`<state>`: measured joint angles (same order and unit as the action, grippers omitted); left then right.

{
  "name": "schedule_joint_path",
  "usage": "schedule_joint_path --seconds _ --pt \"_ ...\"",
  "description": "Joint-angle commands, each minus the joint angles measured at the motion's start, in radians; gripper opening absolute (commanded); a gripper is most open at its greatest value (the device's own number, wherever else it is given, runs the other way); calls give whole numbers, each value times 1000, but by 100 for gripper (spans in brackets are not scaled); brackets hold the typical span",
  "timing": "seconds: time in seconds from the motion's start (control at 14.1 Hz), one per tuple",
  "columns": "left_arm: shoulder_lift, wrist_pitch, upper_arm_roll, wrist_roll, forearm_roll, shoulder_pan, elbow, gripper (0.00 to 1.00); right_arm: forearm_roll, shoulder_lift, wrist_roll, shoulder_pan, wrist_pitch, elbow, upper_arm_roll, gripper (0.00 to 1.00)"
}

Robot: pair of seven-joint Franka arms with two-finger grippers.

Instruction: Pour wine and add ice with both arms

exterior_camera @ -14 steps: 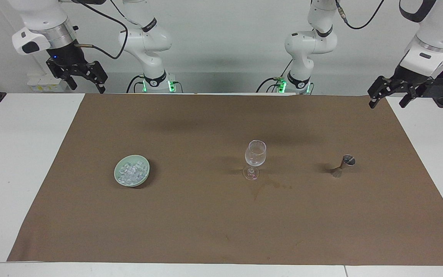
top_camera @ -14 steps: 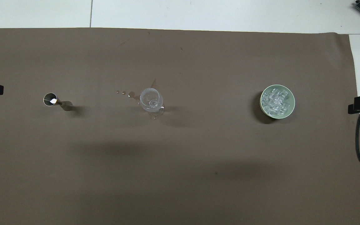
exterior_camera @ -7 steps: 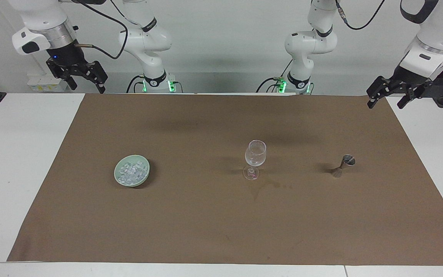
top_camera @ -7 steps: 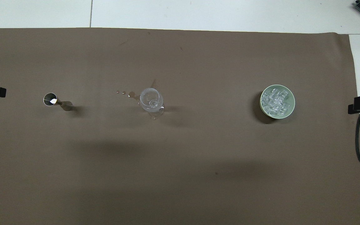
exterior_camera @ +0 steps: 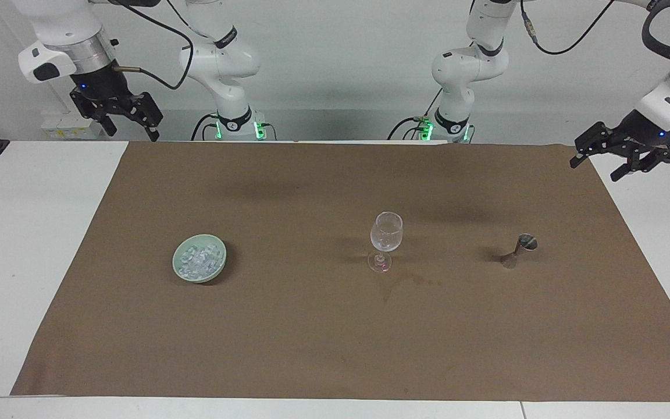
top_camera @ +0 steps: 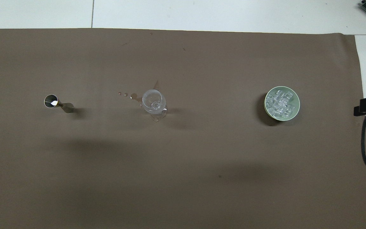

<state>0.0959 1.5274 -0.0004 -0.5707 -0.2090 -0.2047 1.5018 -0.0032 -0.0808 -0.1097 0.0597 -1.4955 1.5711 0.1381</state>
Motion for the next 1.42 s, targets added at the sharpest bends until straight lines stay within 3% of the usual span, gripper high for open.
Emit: schedule_joint_path --seconds 0.0,0.64,1.0,1.35 --pt "41 8 -6 -161 -84 -62 8 100 28 -25 12 -15 -14 30 -8 100" --pt "177 7 -6 -779 -345 -203 57 100 28 -25 13 -15 -14 30 -6 100" --pt "240 -10 -6 -1012 -470 -236 116 100 28 -25 11 -14 -14 30 -8 100" --pt "315 -50 -9 -1121 -570 -268 120 100 28 -25 13 -14 -14 30 -8 100"
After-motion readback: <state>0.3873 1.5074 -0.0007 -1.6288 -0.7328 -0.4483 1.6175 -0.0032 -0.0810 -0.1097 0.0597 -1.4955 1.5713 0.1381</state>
